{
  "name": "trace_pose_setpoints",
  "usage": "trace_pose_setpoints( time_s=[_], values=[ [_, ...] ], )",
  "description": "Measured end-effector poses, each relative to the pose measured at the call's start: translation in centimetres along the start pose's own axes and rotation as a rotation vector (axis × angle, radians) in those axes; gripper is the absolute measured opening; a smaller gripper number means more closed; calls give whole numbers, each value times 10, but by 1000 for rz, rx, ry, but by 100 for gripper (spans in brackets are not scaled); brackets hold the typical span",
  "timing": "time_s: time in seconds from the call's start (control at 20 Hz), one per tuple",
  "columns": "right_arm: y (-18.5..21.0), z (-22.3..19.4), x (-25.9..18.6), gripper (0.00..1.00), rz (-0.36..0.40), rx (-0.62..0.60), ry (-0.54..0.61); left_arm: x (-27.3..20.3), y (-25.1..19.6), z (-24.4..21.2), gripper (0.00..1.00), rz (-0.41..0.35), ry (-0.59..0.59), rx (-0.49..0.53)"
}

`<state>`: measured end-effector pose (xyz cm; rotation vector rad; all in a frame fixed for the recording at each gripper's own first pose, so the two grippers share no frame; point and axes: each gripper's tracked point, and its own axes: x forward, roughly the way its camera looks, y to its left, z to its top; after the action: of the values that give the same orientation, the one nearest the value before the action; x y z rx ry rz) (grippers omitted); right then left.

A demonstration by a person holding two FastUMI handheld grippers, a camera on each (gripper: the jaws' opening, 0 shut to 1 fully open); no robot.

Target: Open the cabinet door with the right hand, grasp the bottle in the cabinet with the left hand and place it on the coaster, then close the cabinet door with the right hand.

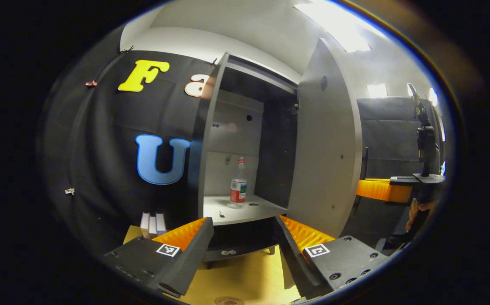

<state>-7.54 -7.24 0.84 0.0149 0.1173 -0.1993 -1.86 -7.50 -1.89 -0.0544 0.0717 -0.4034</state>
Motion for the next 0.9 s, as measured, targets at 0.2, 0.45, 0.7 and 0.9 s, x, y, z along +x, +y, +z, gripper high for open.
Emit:
trace_pose_setpoints(
  time_s=[0.2,0.45,0.7,0.9],
  values=[
    [-48,3,-23,9,-79,4,-4,25,-29,-1,92,-34,-4,-3],
    [-109,18,-28,7,-173,-39,-28,56,-68,2,92,-63,-15,-11],
    [-138,18,-29,5,-83,13,-22,80,-94,1,91,-44,-29,4],
    [-162,19,-29,5,-26,27,-17,106,-97,-2,91,-3,-23,21]
  ],
)
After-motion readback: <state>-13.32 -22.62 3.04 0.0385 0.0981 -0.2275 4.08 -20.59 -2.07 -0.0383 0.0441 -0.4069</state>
